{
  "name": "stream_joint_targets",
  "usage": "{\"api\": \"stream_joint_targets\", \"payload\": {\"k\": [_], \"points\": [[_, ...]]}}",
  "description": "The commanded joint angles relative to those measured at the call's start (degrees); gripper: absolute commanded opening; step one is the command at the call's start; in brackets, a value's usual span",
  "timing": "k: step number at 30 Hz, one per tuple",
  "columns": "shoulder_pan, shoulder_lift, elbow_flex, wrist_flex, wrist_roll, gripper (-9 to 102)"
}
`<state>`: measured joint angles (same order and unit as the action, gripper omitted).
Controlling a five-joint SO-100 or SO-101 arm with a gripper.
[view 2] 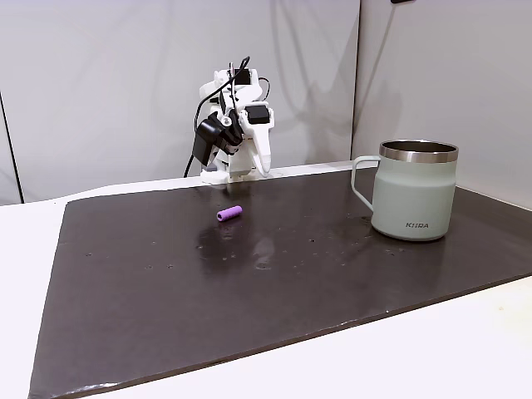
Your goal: Grasp a pengrip and put it in the cup.
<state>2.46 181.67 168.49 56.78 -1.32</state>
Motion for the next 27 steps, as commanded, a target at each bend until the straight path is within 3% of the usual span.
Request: {"api": "stream_joint_targets", "payload": {"k": [1,5,9,18,22,27], "points": [[-0.4,0.4,-0.5,-1.8,-0.8,0],[-1.7,0.4,-2.3,-0.6,-4.2,0],[-1.5,0.4,-14.0,7.3,-7.9,0],[7.6,-11.2,-36.6,22.7,-29.0,0],[16.2,-16.1,-39.7,21.4,-43.0,0],[21.7,-20.9,-39.2,14.8,-51.4,0]]}}
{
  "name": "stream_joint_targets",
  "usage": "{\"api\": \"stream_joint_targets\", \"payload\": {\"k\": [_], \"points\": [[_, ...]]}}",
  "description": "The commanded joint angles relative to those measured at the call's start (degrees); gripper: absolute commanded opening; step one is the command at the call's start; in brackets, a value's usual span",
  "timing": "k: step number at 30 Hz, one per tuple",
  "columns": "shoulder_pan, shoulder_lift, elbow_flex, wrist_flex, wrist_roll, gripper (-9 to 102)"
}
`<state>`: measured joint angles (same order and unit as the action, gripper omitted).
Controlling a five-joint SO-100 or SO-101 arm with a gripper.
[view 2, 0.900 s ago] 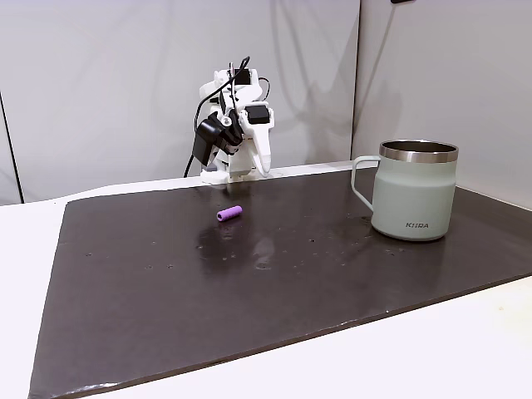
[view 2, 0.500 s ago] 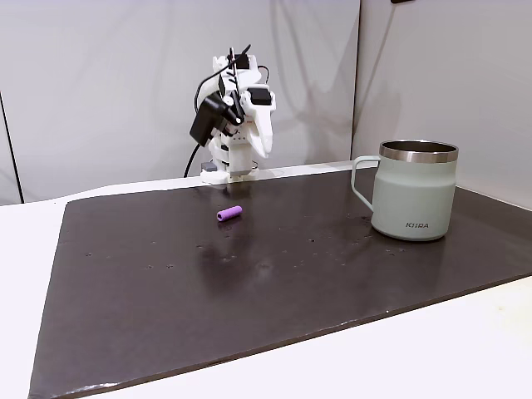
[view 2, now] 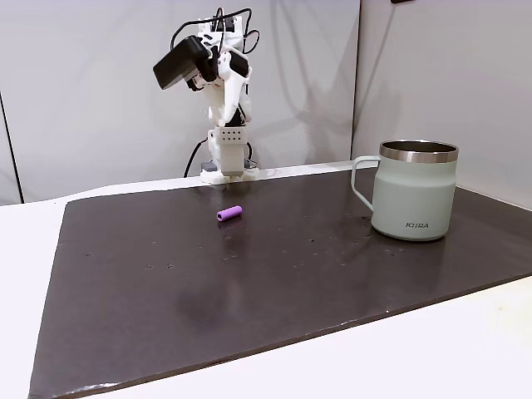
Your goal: Grasp a pengrip and put it in the cup.
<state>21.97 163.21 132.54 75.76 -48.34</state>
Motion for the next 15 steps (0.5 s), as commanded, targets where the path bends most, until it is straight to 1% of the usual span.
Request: {"api": "stream_joint_targets", "payload": {"k": [1,5,6,9,10,15], "points": [[2.6,-4.0,-3.2,-5.6,-5.5,0],[3.4,-11.2,-3.4,-10.8,-9.8,0],[3.5,-13.3,-3.7,-11.7,-10.8,2],[4.5,-19.8,-5.2,-13.6,-11.7,17],[4.9,-21.9,-5.8,-14.1,-11.7,21],[7.0,-33.6,-9.5,-14.5,-9.9,32]]}}
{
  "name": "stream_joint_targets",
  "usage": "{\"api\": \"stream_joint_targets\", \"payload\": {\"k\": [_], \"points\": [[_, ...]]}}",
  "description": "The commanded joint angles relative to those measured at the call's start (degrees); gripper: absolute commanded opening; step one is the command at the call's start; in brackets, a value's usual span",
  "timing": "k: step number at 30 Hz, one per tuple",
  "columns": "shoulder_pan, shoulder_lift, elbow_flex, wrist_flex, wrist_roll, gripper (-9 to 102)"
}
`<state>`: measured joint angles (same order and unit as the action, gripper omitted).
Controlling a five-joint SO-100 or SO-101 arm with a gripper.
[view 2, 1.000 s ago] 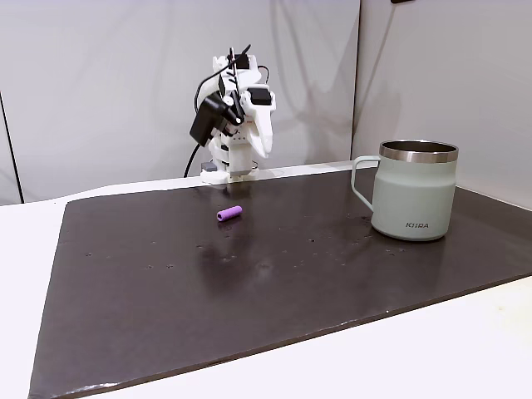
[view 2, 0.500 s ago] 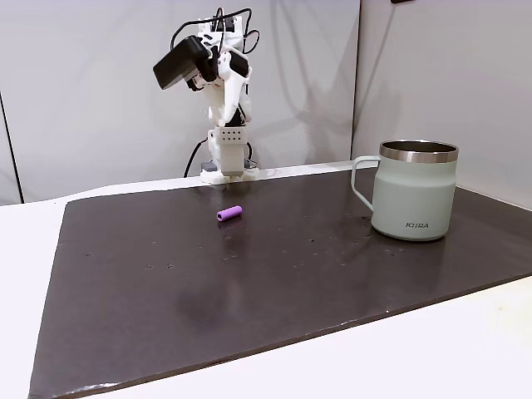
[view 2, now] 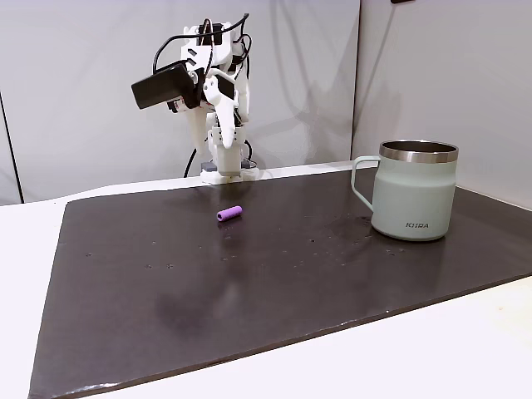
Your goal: Grasp a pengrip and put it in the cup.
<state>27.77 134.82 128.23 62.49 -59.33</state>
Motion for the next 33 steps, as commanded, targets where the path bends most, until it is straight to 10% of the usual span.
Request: {"api": "stream_joint_targets", "payload": {"k": [1,33], "points": [[1.6,-8.3,-6.6,-0.5,1.3,34],[-5.7,-50.0,-28.4,10.4,16.3,19]]}}
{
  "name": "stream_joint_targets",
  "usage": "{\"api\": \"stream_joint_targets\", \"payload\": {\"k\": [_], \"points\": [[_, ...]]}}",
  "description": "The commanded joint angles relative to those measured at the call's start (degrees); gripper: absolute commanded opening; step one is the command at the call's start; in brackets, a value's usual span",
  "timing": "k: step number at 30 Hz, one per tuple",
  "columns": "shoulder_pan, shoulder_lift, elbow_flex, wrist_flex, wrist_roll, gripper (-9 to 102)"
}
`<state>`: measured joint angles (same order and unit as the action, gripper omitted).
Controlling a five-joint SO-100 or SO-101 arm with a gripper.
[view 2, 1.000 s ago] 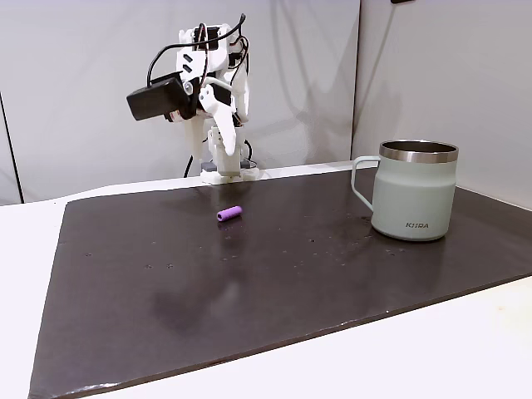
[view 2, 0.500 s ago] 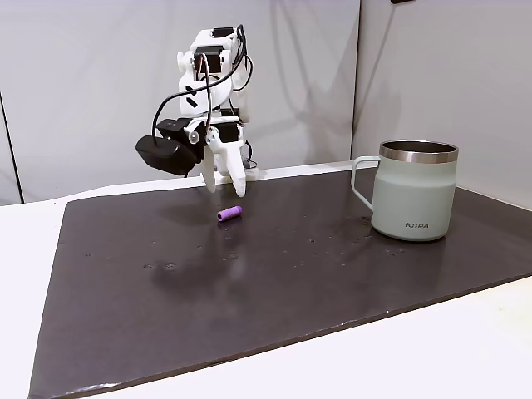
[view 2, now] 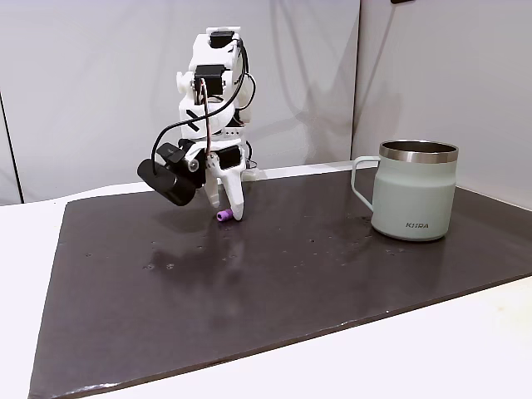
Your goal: Grasp a pengrip and put it in the cup.
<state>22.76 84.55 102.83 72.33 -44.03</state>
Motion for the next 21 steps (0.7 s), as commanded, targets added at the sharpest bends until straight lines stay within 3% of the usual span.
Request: {"api": "stream_joint_targets", "payload": {"k": [1,8,17,21], "points": [[-0.8,0.2,-3.0,0.5,1.1,17],[-0.8,0.1,-3.2,0.8,1.6,5],[-1.0,1.8,-3.5,1.6,1.9,0],[-1.2,2.5,-8.3,6.2,3.2,0]]}}
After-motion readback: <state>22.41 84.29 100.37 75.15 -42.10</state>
